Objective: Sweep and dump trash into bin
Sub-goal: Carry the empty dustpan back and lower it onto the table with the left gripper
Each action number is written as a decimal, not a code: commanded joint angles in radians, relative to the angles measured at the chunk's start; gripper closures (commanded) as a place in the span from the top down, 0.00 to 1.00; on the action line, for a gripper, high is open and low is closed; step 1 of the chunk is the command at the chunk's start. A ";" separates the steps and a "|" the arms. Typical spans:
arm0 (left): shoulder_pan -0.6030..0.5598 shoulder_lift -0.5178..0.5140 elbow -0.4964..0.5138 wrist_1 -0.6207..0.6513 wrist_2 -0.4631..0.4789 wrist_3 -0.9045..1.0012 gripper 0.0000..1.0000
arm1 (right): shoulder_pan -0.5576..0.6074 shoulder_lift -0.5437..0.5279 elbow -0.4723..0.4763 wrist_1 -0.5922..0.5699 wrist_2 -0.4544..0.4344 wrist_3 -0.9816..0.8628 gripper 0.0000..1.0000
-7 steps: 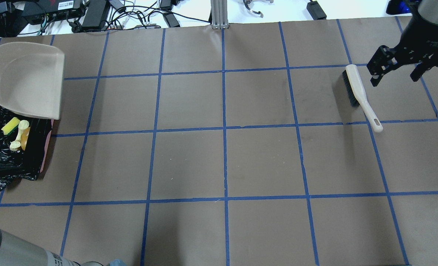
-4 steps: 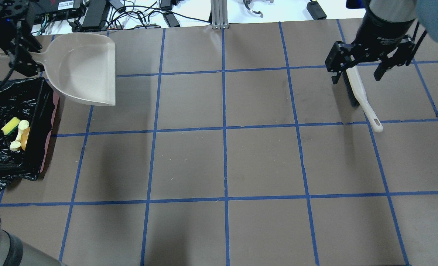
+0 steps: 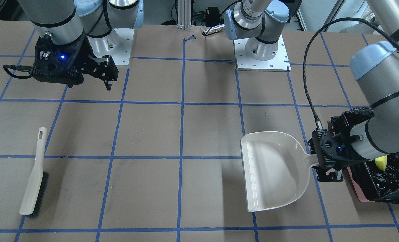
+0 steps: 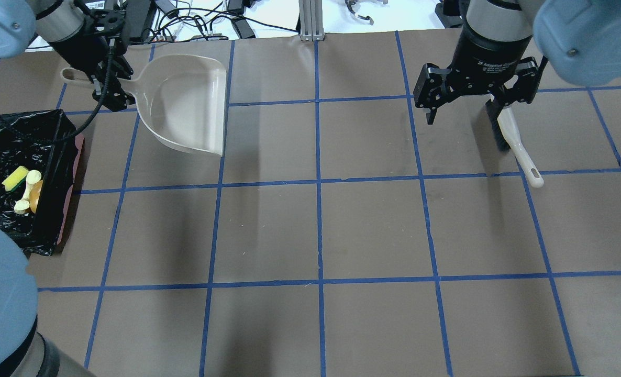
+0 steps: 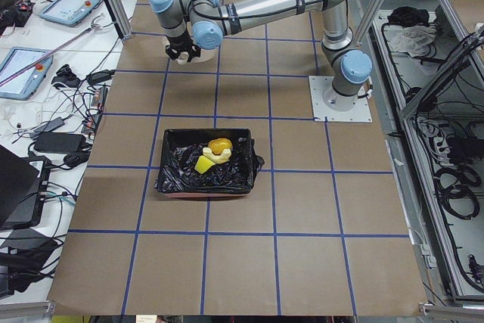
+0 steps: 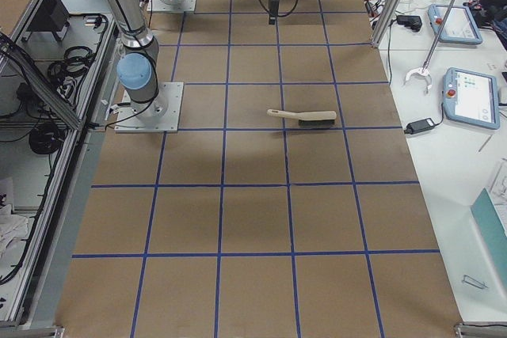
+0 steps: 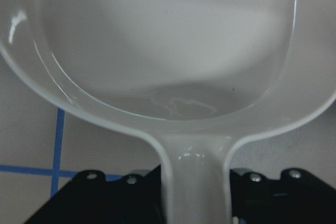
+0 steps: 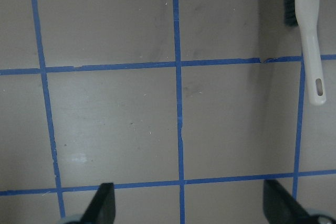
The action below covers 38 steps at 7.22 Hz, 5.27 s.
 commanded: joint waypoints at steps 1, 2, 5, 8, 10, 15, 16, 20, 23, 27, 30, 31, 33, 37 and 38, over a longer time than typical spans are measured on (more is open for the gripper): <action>-0.014 -0.065 -0.004 0.009 -0.006 0.034 0.00 | -0.003 -0.015 0.012 -0.048 0.062 -0.048 1.00; -0.017 -0.087 -0.004 0.020 -0.009 0.034 0.00 | -0.004 -0.022 0.014 -0.054 0.062 -0.045 1.00; -0.022 -0.148 -0.007 0.020 -0.038 0.045 0.00 | -0.002 -0.038 0.024 -0.057 0.050 -0.051 1.00; -0.011 -0.179 -0.008 0.072 -0.048 0.090 0.00 | -0.002 -0.039 0.032 -0.057 0.050 -0.048 1.00; -0.011 -0.189 -0.010 0.074 -0.052 0.088 0.00 | -0.002 -0.038 0.032 -0.057 0.052 -0.048 1.00; 0.001 -0.206 -0.016 0.092 -0.052 0.094 0.00 | -0.004 -0.049 0.032 -0.057 0.050 -0.053 1.00; 0.002 -0.209 -0.016 0.092 -0.067 0.096 0.00 | -0.004 -0.049 0.032 -0.057 0.052 -0.053 1.00; 0.003 -0.214 -0.020 0.094 -0.066 0.096 0.05 | -0.004 -0.051 0.032 -0.056 0.049 -0.054 1.00; 0.008 -0.213 -0.022 0.100 -0.063 0.094 0.29 | -0.004 -0.051 0.032 -0.057 0.050 -0.054 1.00; 0.009 -0.216 -0.025 0.101 -0.063 0.087 0.40 | -0.004 -0.051 0.032 -0.056 0.050 -0.057 1.00; 0.008 -0.216 -0.036 0.103 -0.066 0.084 0.68 | -0.004 -0.052 0.032 -0.056 0.050 -0.057 1.00; 0.006 -0.206 -0.036 0.103 -0.066 0.079 0.69 | -0.002 -0.054 0.032 -0.056 0.056 -0.059 1.00; 0.000 -0.184 -0.036 0.103 -0.058 0.077 1.00 | -0.002 -0.054 0.032 -0.057 0.050 -0.060 1.00; -0.012 -0.069 -0.036 0.084 -0.055 -0.118 1.00 | -0.002 -0.058 0.035 -0.057 0.058 -0.060 1.00; -0.017 -0.027 -0.036 0.074 -0.057 -0.202 1.00 | -0.002 -0.061 0.035 -0.056 0.059 -0.060 1.00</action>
